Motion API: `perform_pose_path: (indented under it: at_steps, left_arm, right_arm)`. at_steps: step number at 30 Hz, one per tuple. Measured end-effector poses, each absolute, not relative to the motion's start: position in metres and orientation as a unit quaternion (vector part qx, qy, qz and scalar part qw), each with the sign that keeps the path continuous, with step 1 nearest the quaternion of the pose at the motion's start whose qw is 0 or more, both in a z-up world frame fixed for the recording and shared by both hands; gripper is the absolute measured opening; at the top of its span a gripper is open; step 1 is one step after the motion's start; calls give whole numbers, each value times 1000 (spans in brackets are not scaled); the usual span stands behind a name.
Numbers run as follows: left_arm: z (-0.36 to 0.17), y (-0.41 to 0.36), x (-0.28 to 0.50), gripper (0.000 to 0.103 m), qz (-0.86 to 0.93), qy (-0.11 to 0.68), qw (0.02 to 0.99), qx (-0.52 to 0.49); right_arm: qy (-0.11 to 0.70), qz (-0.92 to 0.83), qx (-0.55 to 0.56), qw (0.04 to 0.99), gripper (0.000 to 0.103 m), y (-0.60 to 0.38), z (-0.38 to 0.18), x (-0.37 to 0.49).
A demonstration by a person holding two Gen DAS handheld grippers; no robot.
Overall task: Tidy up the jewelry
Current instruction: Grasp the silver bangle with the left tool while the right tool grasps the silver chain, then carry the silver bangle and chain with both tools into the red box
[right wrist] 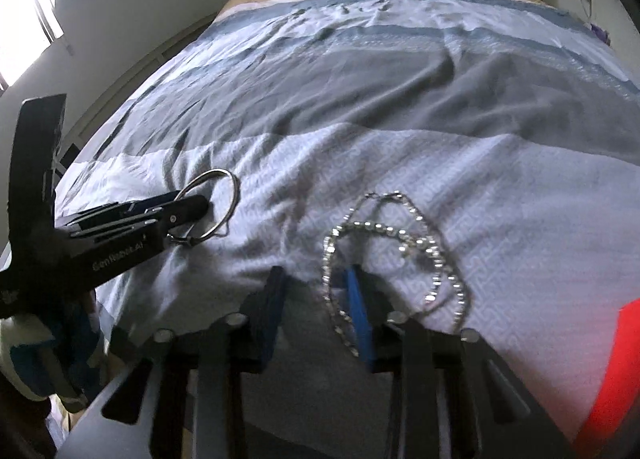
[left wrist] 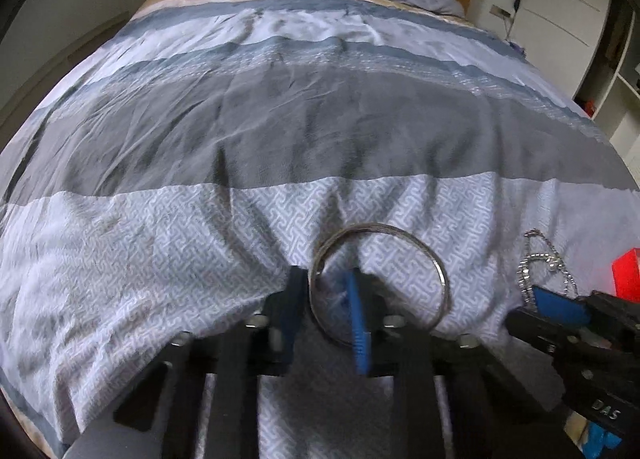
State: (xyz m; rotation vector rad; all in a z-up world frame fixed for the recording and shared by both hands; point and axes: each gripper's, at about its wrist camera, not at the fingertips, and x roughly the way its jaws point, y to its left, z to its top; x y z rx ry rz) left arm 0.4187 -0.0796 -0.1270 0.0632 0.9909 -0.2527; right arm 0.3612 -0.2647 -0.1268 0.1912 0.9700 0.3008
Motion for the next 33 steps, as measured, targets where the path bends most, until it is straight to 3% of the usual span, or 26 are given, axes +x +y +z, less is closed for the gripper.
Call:
perform_pose_path:
  at_steps: [1,3,16,33]
  left_arm:
    - [-126,-79,417,9,-124,474,872,28]
    - [-123,-77,414,5,-125,471,873,22]
    - [-68,-63,361,3,-114,433,894,32]
    - [46,-72,253,3,-135,374,916,61]
  right_arm:
    - [463,147,100,868,11,-264,-127,362]
    - [462,155,117,866,3,-264,-127,361]
    - [419,176,194,869,2,-272,-90,300]
    - [326,157,217,907,2,-301,31,180]
